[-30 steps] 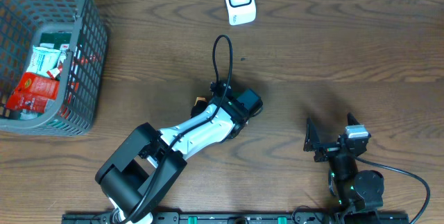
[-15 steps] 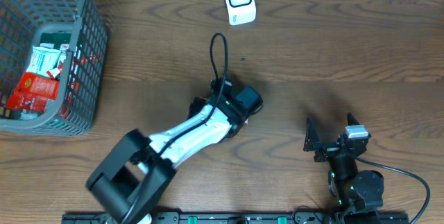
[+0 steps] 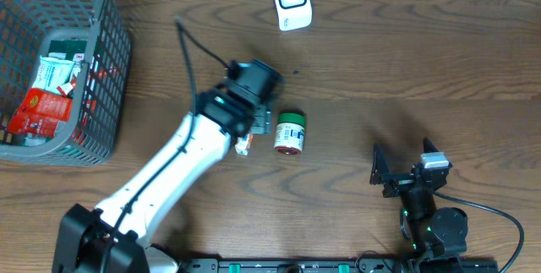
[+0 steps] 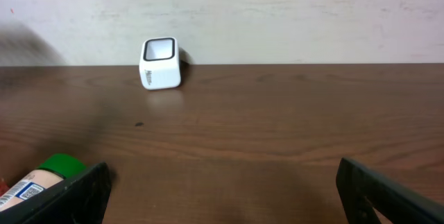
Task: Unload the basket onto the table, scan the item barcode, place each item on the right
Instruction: 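Lower the tissue pack and stand it upright left of the jar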
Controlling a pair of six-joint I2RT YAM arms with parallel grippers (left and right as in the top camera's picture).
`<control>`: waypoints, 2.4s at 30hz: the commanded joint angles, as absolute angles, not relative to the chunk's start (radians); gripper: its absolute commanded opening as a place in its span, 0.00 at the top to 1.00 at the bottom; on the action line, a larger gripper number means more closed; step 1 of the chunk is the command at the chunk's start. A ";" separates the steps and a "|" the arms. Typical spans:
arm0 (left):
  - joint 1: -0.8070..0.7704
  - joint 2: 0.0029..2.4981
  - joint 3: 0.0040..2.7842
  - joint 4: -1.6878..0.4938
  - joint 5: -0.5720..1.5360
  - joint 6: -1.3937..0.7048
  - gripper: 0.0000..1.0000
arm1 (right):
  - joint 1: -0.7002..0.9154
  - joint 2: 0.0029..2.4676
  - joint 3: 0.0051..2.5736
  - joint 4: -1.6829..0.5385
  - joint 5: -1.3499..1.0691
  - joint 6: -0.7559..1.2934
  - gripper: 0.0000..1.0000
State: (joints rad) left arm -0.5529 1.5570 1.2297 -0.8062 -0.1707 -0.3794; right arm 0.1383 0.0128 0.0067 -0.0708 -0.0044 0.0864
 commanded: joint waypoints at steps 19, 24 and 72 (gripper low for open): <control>-0.459 1.823 1.216 -0.780 0.116 -0.229 0.26 | 0.131 0.011 0.006 -0.075 -0.005 0.073 0.01; -0.464 1.826 1.197 -0.771 0.116 -0.229 0.39 | 0.131 0.011 0.006 -0.075 -0.005 0.073 0.01; -0.500 1.863 1.191 -0.766 0.082 -0.276 0.39 | 0.131 0.011 0.006 -0.075 -0.005 0.073 0.01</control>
